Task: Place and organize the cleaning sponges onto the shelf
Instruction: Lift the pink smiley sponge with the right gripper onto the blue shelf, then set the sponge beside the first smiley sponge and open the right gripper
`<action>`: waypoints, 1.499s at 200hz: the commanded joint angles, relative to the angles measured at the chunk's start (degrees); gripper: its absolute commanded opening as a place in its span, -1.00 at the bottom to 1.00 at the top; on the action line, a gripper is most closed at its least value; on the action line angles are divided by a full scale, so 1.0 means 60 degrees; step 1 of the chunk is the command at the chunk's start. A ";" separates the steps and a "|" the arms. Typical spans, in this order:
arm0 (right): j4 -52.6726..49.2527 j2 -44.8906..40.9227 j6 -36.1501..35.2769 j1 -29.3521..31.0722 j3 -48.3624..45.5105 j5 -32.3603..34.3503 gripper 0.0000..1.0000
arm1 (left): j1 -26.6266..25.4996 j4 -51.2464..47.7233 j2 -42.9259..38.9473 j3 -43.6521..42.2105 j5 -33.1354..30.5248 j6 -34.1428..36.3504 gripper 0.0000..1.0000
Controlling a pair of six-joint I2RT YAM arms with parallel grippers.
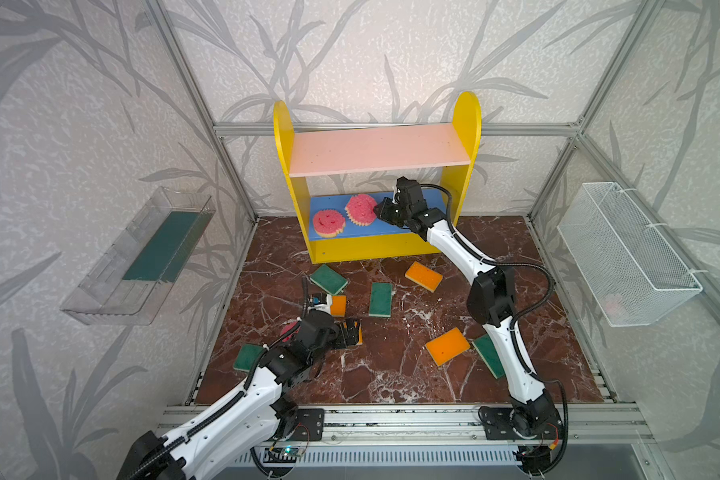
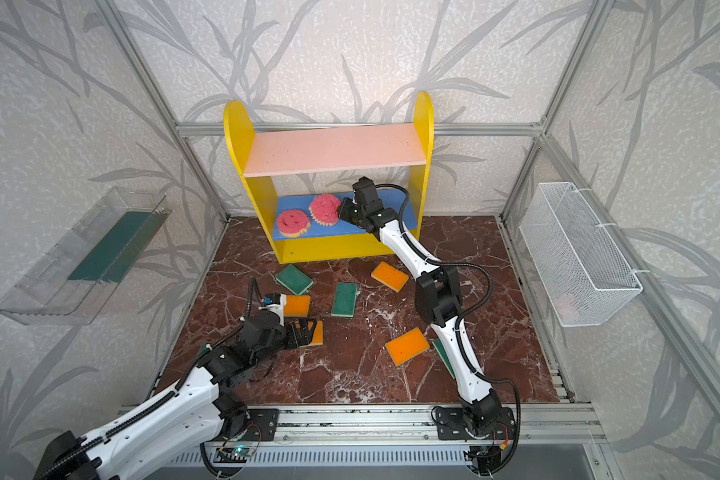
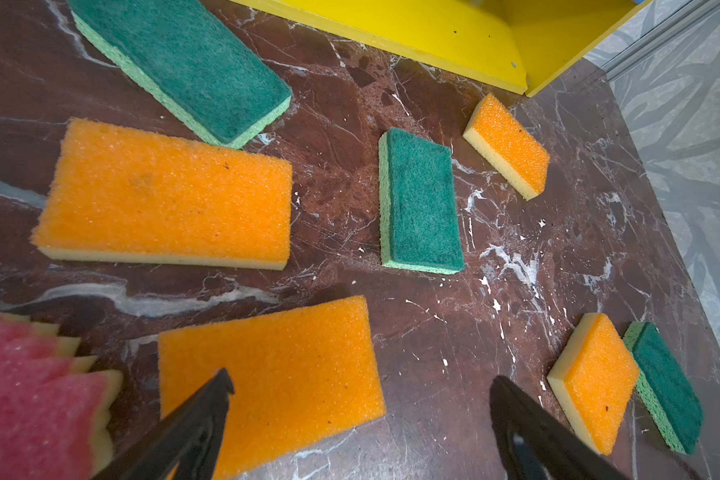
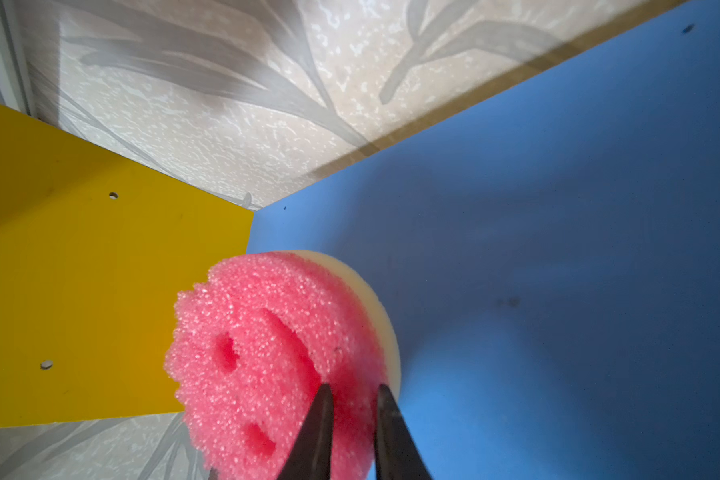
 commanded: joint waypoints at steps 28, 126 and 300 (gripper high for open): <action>-0.1011 0.0067 -0.0403 0.0072 0.0608 0.0726 -0.59 | 0.0036 -0.0165 0.0057 0.0226 -0.0142 0.0062 0.96; -0.0960 0.0558 -0.0429 0.0103 0.1136 0.0060 -0.14 | 0.0043 -0.0267 0.0132 0.0330 -0.0146 0.0077 0.96; -0.1182 0.0636 -0.0920 0.0369 0.1836 -0.0689 0.11 | 0.0049 -0.1865 -0.0472 0.1088 -0.0401 0.0238 0.98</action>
